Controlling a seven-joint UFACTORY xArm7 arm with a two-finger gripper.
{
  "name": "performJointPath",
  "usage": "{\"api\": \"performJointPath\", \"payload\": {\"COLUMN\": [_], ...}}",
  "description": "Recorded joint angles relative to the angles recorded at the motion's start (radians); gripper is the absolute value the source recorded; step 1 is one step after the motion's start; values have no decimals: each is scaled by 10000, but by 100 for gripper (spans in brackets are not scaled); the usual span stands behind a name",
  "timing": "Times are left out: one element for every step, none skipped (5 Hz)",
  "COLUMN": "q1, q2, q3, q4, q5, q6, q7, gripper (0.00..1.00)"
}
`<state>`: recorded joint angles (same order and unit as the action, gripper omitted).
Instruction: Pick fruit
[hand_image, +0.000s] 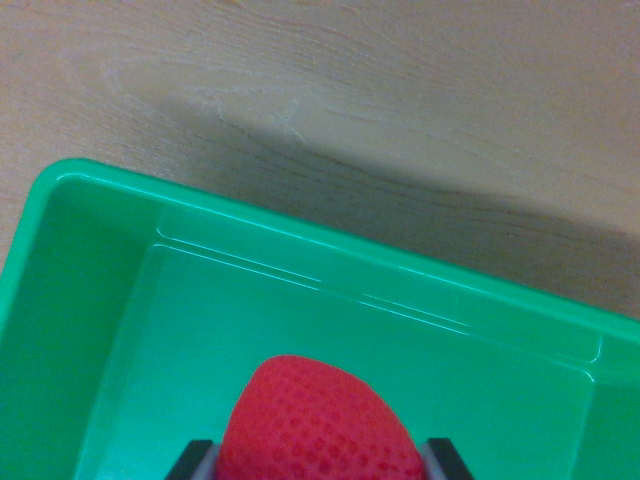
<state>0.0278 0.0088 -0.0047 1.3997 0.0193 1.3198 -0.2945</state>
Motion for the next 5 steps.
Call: {"api": "performJointPath", "payload": {"q1": [0,0,1,1,1], "q2": [-74,-74,-123,-123,-146], "q3": [-1,-1,-2,-2,-3], "q4": [102,102,170,170,202], "q5": [-4,-4,-6,-6,-7], "q6": [176,176,293,293,348], "q7": [5,5,8,8,10], "gripper": [100,100,100,100,100]}}
